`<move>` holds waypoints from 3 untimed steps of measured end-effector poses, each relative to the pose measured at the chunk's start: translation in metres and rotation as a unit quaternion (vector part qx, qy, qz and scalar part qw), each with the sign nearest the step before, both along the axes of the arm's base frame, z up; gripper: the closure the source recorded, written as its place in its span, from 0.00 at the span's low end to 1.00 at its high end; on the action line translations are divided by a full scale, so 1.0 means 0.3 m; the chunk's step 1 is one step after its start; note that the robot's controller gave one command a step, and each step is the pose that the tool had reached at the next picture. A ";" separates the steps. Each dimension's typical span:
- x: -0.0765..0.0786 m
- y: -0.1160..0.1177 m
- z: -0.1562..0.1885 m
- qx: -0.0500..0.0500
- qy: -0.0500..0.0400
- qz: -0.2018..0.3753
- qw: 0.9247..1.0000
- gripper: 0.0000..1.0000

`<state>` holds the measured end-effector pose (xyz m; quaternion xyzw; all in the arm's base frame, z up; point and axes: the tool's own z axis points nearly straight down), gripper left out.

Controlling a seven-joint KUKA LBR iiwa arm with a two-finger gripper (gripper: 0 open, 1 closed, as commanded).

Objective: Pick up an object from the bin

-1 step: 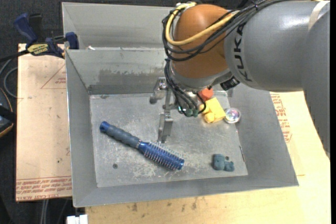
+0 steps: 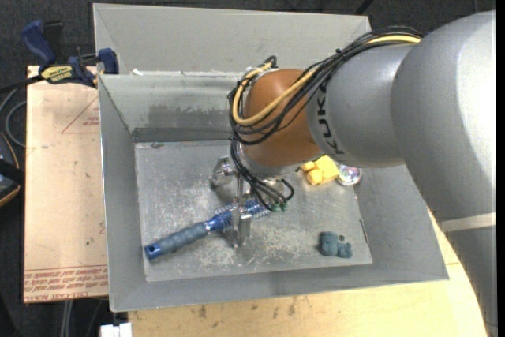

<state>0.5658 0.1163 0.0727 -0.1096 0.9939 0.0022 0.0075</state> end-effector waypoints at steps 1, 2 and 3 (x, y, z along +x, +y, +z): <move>0.007 -0.003 0.010 0.000 -0.003 -0.001 1.000 1.00; -0.031 0.003 0.419 -0.002 0.003 -0.020 1.000 1.00; -0.142 -0.058 0.685 -0.004 0.004 0.183 0.983 1.00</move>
Offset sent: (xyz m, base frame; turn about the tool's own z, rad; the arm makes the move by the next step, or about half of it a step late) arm 0.0000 0.0000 0.0000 0.0000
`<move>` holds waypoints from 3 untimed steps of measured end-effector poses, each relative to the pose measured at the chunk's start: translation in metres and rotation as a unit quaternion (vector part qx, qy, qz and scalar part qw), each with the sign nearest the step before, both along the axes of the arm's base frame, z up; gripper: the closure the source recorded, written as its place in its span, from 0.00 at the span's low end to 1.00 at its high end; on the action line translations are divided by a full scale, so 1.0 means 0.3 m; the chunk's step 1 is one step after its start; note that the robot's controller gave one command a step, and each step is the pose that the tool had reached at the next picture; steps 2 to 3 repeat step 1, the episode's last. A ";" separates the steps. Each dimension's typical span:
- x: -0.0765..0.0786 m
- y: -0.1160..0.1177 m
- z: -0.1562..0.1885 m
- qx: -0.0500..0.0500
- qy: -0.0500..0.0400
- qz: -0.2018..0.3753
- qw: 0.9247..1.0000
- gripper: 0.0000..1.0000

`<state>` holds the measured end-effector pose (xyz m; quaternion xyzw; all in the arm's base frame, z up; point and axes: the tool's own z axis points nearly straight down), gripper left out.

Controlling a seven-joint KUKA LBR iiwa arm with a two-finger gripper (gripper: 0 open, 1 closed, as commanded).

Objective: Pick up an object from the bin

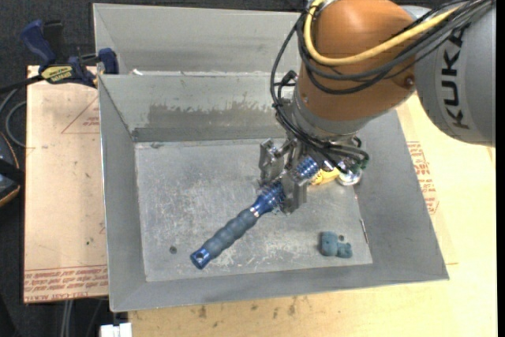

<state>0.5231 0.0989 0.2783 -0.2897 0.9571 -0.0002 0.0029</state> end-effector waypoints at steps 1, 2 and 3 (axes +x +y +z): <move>-0.002 0.001 -0.006 0.000 0.002 0.000 1.000 1.00; -0.002 0.001 -0.006 0.000 0.002 0.000 1.000 1.00; -0.002 0.001 -0.006 0.000 0.002 0.000 1.000 1.00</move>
Offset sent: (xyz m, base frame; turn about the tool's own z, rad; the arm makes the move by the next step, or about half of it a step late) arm 0.0000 0.0000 0.0000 0.0000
